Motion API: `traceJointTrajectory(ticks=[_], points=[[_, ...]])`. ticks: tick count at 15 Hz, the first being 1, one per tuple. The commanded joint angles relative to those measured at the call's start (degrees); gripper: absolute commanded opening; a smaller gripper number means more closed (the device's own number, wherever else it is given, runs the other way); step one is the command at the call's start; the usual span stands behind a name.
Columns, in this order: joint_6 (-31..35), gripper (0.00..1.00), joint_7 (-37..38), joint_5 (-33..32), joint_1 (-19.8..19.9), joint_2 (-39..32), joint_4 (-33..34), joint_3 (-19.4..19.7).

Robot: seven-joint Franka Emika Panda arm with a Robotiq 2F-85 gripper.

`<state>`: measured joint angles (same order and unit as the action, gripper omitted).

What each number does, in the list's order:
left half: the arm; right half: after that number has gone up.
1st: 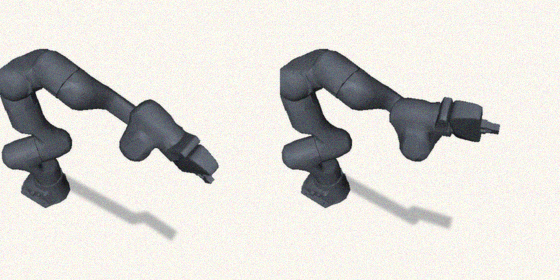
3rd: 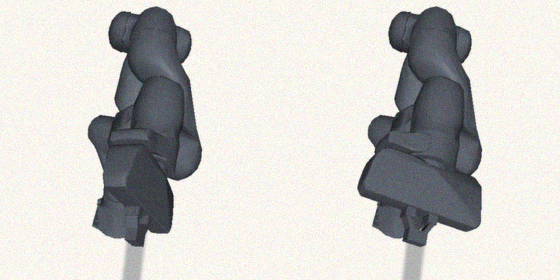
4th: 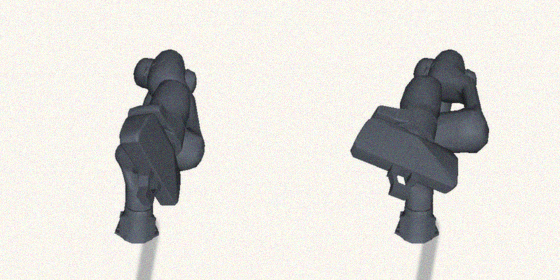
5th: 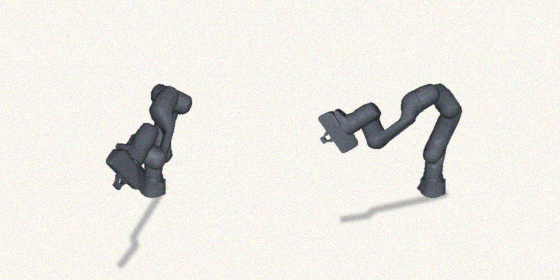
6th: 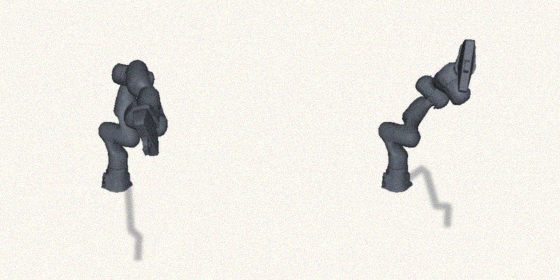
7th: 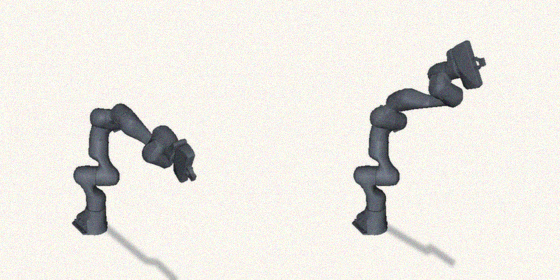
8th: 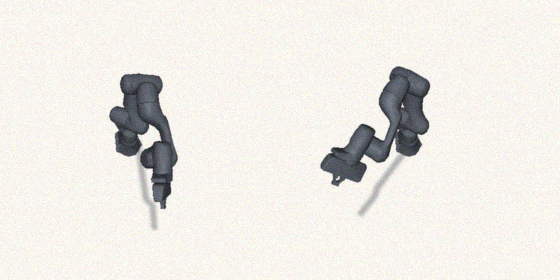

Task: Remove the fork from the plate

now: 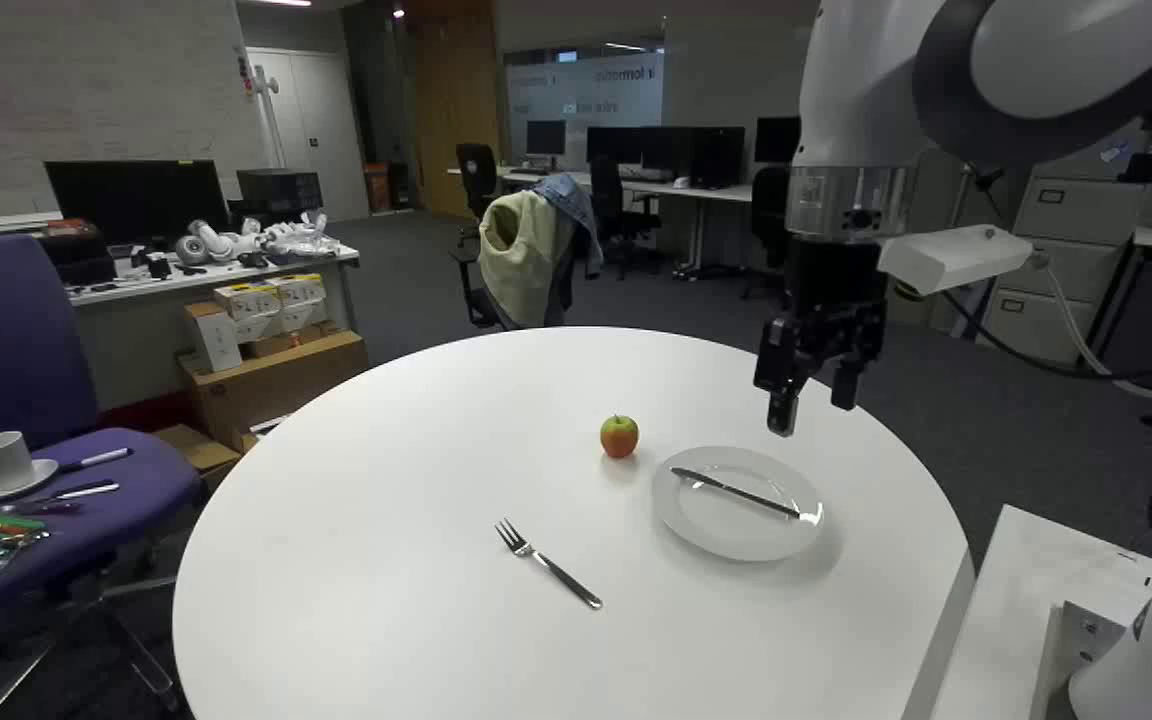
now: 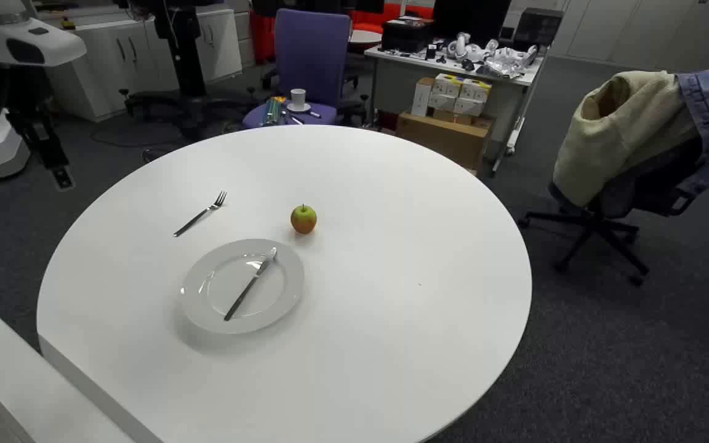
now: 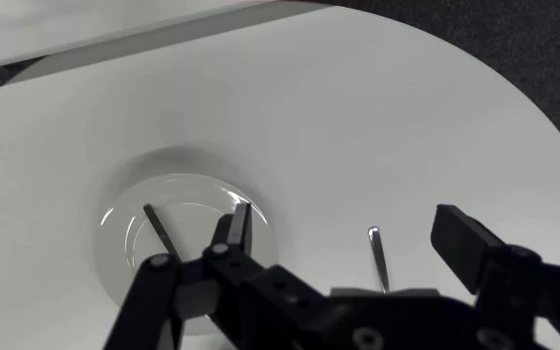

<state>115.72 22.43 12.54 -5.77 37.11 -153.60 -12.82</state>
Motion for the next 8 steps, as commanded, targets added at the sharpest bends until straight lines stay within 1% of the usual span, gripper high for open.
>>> traceJointTrajectory(ticks=[1, 5, 8], points=[[-0.11, 1.0, 0.06, -0.11, -0.12, -0.1, 0.07, 0.15], [-0.11, 1.0, 0.06, -0.11, -0.13, -0.1, 0.08, 0.14], [2.57, 1.0, -2.67, -3.75, 1.77, -0.01, -1.67, 1.46]])
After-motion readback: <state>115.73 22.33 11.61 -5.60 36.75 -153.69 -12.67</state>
